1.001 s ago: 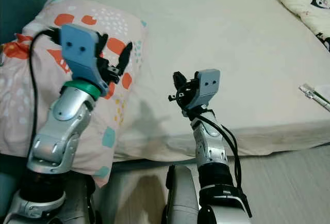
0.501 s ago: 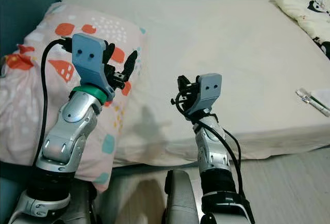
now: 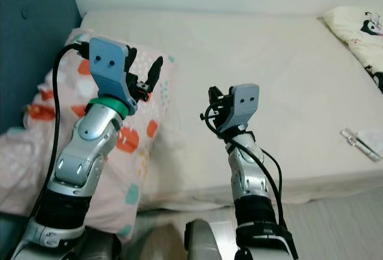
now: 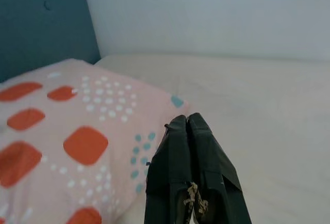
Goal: Clean up the room
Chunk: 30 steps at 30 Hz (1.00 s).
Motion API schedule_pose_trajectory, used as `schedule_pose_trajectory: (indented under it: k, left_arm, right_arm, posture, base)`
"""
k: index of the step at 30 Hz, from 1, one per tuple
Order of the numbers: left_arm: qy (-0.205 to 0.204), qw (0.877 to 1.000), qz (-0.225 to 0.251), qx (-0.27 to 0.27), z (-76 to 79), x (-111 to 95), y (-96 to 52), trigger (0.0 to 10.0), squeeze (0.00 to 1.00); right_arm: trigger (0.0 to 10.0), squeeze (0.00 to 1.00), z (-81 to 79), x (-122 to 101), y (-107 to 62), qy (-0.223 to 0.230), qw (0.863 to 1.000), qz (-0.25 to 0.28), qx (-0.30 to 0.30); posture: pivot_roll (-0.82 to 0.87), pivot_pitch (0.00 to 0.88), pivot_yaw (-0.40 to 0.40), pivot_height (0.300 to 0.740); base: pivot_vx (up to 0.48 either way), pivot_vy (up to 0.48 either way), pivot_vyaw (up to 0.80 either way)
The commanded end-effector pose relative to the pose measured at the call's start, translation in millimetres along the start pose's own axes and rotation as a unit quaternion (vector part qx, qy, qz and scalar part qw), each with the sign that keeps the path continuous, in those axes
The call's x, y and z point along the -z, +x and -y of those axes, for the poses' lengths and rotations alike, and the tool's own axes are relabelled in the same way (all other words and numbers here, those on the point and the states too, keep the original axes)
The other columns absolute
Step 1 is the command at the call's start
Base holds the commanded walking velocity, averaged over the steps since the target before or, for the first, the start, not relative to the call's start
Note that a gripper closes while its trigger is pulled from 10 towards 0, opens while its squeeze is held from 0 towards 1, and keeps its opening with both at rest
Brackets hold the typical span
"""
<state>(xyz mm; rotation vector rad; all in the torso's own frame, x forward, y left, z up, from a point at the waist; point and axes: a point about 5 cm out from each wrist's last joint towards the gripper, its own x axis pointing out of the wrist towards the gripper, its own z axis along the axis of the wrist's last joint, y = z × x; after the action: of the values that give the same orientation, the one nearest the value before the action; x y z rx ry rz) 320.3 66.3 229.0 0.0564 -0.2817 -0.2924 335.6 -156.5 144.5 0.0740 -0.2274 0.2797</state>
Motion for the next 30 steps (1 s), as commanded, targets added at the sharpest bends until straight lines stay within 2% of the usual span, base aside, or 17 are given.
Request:
schedule_pose_trajectory:
  k: [1,10,19,22,30]
  left_arm:
    - [0.003,1.0,0.002,0.007,3.9,0.5,1.2,10.0,0.0]
    - [0.013,1.0,-0.004,0.016,4.2,5.1,-0.8,10.0,0.0]
    - [0.021,1.0,-0.006,0.014,2.3,8.6,-2.4,10.0,0.0]
    - [0.001,1.0,-0.01,0.018,3.7,9.2,-3.4,10.0,0.0]
    - [0.002,1.0,-0.009,0.021,4.1,9.4,-4.2,10.0,0.0]
  right_arm:
    - [10.0,0.0,1.1,5.2,-3.8,0.002,1.0,-0.012,0.004]
    - [10.0,0.0,1.7,6.6,-4.8,0.004,1.0,-0.014,0.008]
    - [10.0,0.0,1.8,7.8,-5.1,0.005,1.0,-0.017,0.006]
    - [10.0,0.0,-2.0,9.1,-4.6,0.007,1.0,-0.022,-0.001]
    - [10.0,0.0,-6.0,9.9,-5.5,0.014,1.0,-0.019,-0.008]
  posture:
    - [0.02,0.0,-0.028,0.698]
    - [0.02,0.0,-0.023,0.74]
    - [0.02,0.0,-0.026,0.74]
    - [0.02,0.0,-0.027,0.74]
    - [0.02,0.0,-0.028,0.74]
  base:
    - [0.0,0.0,0.0]
    - [0.0,0.0,0.0]
    - [0.0,0.0,0.0]
    - [0.0,0.0,0.0]
    - [0.0,0.0,0.0]
